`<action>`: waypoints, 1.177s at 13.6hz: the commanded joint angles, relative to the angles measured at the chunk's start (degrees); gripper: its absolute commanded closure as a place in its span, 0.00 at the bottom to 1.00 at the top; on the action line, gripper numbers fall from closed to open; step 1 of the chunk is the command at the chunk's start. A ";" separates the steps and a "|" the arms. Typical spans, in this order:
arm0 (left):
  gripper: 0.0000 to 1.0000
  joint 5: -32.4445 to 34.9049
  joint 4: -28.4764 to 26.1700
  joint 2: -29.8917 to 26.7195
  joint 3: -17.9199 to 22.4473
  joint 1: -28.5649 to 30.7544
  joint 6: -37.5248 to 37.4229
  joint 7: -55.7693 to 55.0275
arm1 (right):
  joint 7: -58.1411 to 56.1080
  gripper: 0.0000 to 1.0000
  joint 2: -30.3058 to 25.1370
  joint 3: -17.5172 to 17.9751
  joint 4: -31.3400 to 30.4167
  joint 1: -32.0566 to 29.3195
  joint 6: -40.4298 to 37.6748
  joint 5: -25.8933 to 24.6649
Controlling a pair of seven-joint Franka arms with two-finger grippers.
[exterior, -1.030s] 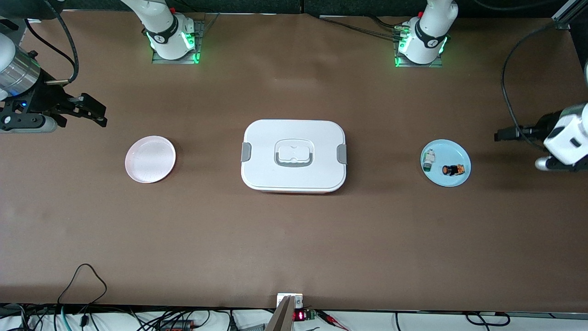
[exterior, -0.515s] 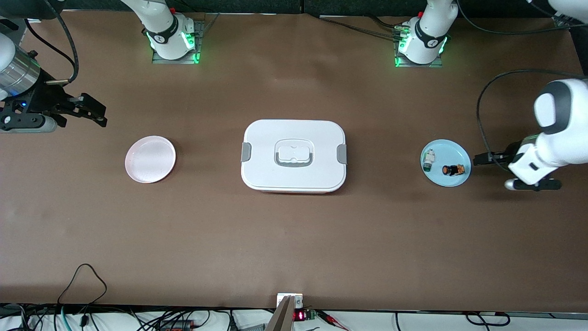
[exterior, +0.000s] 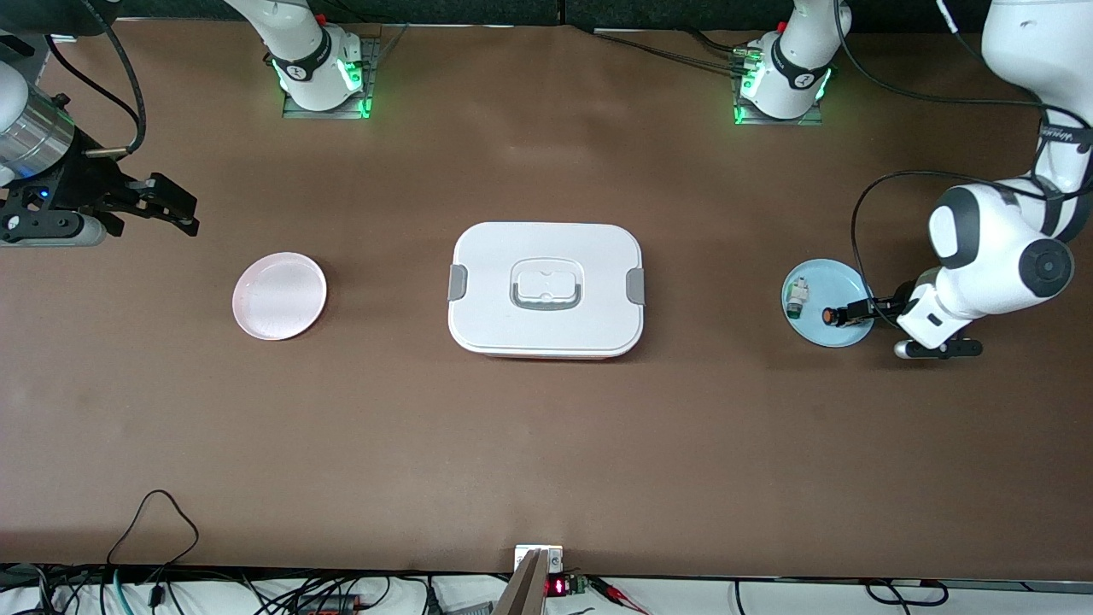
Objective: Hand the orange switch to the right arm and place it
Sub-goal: 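Lower the left gripper and grasp the orange switch on the plate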
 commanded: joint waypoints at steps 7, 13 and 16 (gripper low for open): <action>0.00 -2.82 -0.09 3.54 -0.74 0.23 1.43 -1.78 | 0.16 0.00 0.04 0.06 0.78 -0.18 -0.52 0.83; 0.00 -2.82 -0.09 5.47 -1.09 0.14 1.43 -2.32 | 0.16 0.00 0.04 0.06 0.78 -0.09 -0.34 0.31; 0.21 -2.82 -0.09 5.57 -1.09 -0.03 1.34 -2.32 | 0.16 0.00 0.04 0.06 0.78 -0.18 -0.34 0.31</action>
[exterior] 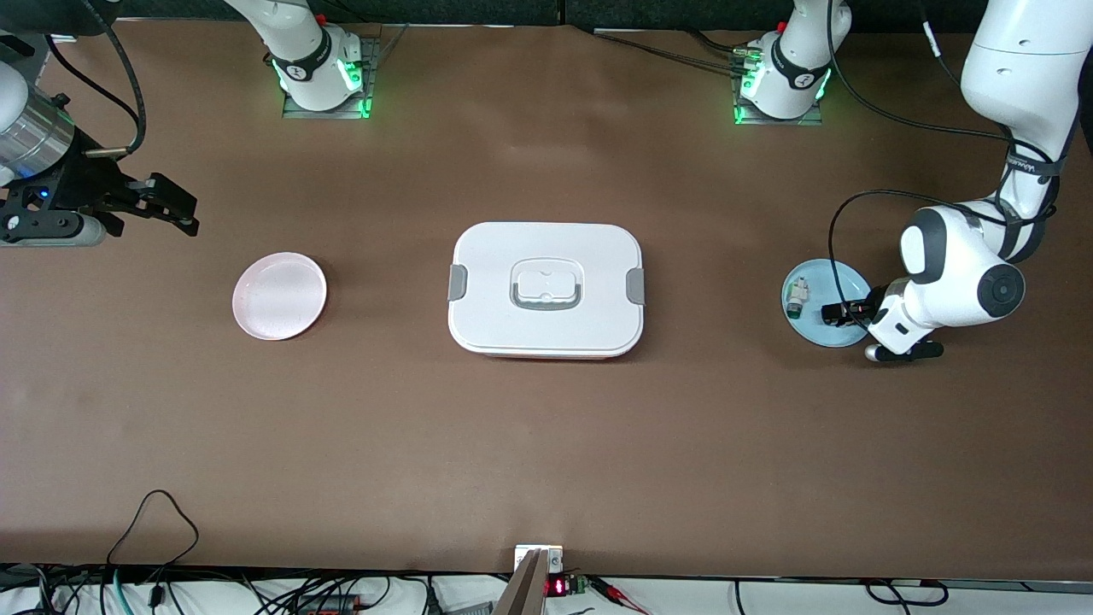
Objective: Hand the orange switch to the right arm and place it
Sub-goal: 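Lower the left gripper and grasp the orange switch on the plate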
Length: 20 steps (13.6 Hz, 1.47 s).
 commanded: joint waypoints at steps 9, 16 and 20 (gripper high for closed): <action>0.75 -0.40 1.88 -3.71 -2.65 -0.74 -5.28 0.38 | 0.08 0.00 0.39 0.06 0.77 -0.18 -0.20 0.13; 0.76 -0.84 5.21 -12.06 -8.44 -0.74 -23.28 -9.61 | 0.25 0.00 0.57 -0.12 1.30 -0.71 -0.11 0.66; 0.78 -6.98 14.59 -14.01 -16.08 -0.65 -43.57 -25.69 | -0.62 0.00 0.83 -0.12 1.30 -0.36 -0.20 0.83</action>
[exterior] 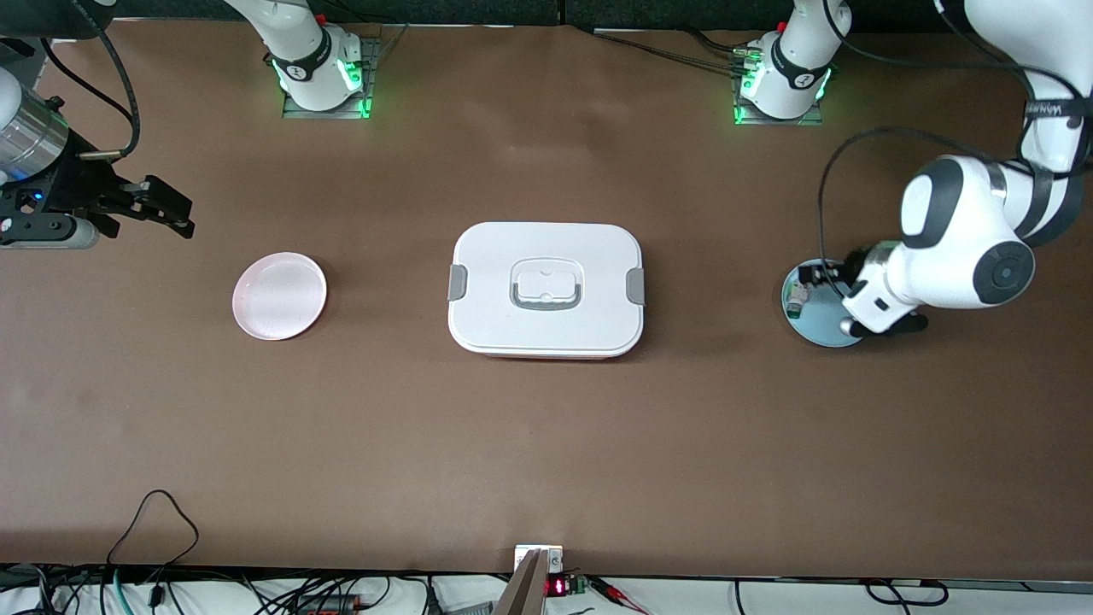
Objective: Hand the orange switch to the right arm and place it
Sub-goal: 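Lift the switch with the left gripper while the right gripper approaches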
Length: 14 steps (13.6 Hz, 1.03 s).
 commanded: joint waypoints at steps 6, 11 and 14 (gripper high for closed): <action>0.86 -25.82 16.39 -0.10 -9.43 -0.29 -19.75 -35.57 | -9.38 0.00 4.19 -0.15 0.73 -0.57 -0.87 14.75; 0.89 -46.23 24.73 3.14 -9.88 -5.02 -18.18 -58.96 | -10.66 0.00 8.59 -0.24 0.65 -0.22 0.00 40.85; 0.90 -53.96 26.42 6.04 -9.79 -7.23 -11.16 -63.92 | -8.20 0.00 9.91 0.20 0.73 0.13 2.54 53.78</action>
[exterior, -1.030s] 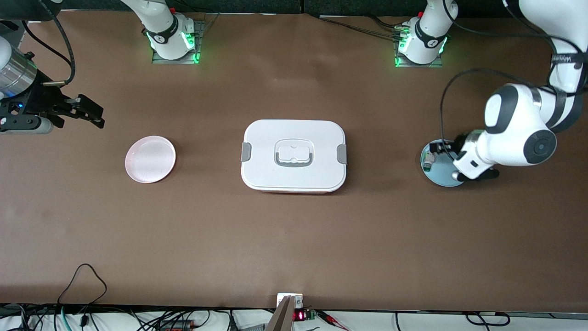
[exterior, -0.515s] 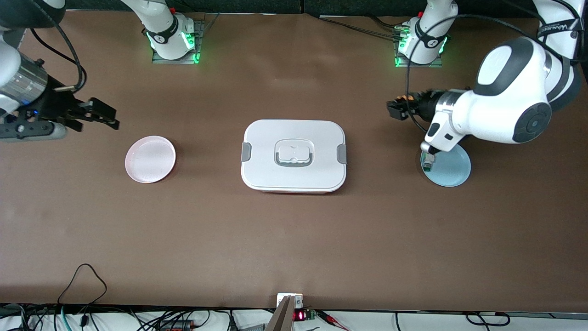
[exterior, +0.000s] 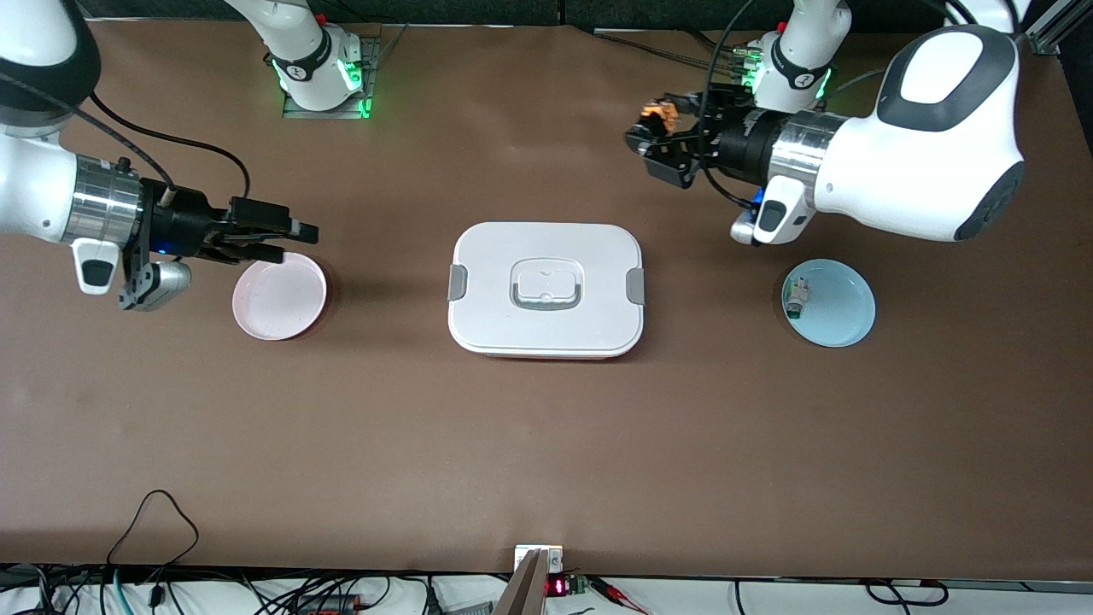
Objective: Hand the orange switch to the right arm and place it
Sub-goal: 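Lift the switch with the left gripper while the right gripper approaches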
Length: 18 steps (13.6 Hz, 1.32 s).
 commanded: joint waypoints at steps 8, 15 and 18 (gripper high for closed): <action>0.90 -17.46 5.01 10.36 0.30 -4.48 12.57 -1.80 | -1.41 0.00 1.28 0.37 0.44 6.83 9.65 31.45; 0.90 -19.49 7.22 12.13 0.47 -4.83 13.71 -1.88 | -18.79 0.00 -2.49 0.37 -10.87 14.91 21.50 45.83; 0.90 -19.49 7.22 12.13 0.47 -4.75 13.71 -1.89 | -24.09 0.00 -3.11 0.46 -12.57 19.57 28.00 54.65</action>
